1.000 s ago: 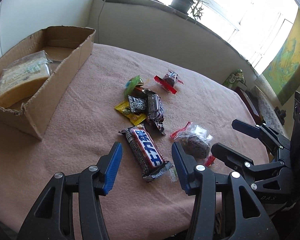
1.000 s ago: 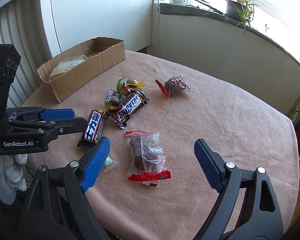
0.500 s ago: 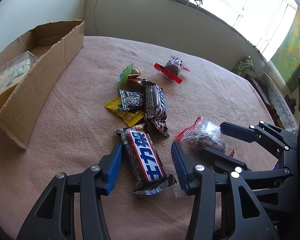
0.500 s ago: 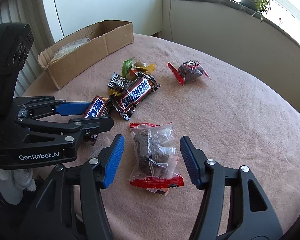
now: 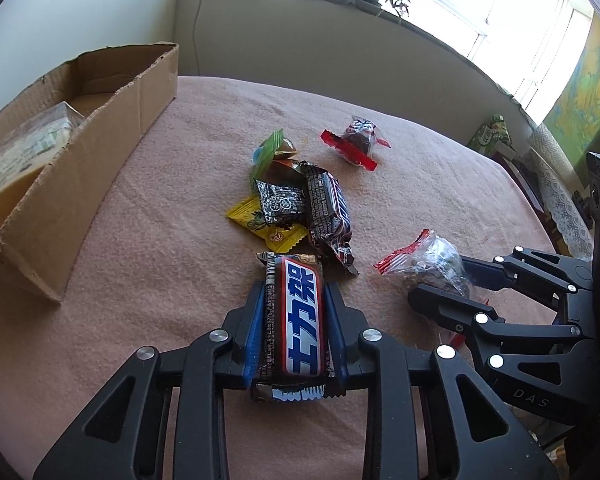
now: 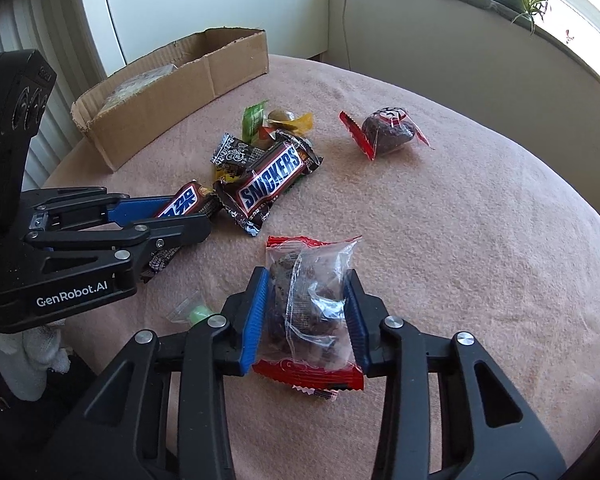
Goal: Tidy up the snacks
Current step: 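Carry the Snickers bar with the left gripper while the right gripper carries the pastry bag to the box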
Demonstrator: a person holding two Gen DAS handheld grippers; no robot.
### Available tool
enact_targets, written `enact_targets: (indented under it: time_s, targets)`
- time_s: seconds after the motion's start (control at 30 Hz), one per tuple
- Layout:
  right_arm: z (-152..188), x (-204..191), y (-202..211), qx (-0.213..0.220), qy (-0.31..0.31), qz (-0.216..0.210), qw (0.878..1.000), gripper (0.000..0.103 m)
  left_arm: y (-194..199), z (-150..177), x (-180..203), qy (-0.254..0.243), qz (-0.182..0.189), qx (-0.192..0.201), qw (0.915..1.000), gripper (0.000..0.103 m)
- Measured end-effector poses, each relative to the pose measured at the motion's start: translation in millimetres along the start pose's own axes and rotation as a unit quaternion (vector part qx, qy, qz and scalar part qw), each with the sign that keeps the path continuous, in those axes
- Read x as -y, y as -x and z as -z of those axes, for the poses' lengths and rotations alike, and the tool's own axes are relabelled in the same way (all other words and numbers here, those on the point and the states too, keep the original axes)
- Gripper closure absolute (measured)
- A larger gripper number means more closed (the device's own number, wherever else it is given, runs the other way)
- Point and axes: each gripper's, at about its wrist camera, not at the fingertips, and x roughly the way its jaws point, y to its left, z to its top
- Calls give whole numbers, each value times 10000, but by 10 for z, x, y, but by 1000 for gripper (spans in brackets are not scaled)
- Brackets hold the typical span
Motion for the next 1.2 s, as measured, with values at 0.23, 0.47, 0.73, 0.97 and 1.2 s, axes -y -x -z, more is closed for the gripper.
enact_targets:
  time_s: [0.23,0.47,0.73,0.97,1.2]
  targets:
    - [-14,85,152,195,-214,-52,9996,65,109,-20,-67,112,112,132,9998,76]
    - [-57,109,251,327,-307,-71,9990,65,242,-66,-104,146,152,296,9993,76]
    - [-172,115,343,468,-379,-100,9981,65,399,-123,-184,214,174,495,9984,76]
    - [-398,34,422,668,-289,-144,9972,65,570,-244,-340,336,127,738,9966,76]
    - [-690,-109,440,820,-120,-195,9964,65,753,-368,-539,425,18,997,9941,76]
